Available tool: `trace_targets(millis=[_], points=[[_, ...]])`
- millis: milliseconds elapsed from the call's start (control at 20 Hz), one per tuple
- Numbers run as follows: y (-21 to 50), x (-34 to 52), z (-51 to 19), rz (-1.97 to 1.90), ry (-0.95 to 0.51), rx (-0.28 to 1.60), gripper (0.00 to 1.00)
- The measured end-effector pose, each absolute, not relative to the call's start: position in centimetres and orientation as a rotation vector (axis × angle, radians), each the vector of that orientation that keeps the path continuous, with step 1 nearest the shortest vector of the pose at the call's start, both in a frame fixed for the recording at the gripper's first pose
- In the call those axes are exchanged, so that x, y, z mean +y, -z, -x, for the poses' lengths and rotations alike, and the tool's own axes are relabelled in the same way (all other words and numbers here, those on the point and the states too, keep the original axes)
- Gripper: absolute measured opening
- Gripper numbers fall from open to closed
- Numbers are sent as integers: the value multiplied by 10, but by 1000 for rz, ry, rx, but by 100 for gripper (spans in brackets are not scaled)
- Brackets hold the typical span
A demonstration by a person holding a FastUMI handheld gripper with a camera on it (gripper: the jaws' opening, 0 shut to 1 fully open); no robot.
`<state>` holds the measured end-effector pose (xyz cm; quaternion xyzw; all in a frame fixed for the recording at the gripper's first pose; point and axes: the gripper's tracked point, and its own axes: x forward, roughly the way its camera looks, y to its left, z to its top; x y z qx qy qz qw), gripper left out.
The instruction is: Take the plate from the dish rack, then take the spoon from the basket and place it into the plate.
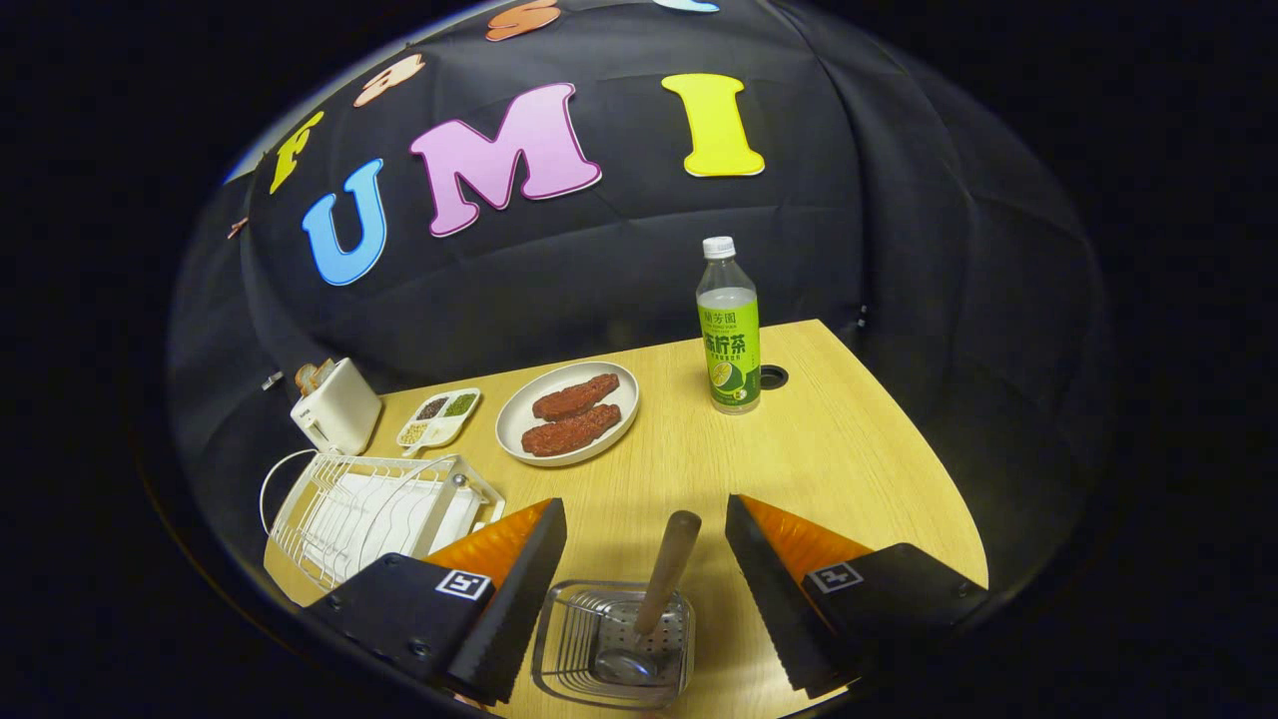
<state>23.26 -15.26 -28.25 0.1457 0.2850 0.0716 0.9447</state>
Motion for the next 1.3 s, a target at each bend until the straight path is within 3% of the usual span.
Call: trace_targets(millis=[450, 600, 800, 1000, 1300], points=[[301, -155, -241, -319, -123, 614, 95], [299, -151, -241, -310, -129, 614, 51], [299, -152, -240, -350, -98, 639, 19], [289, -151, -231, -333, -84, 633, 13], [247, -154, -212, -301, -44, 570, 12]])
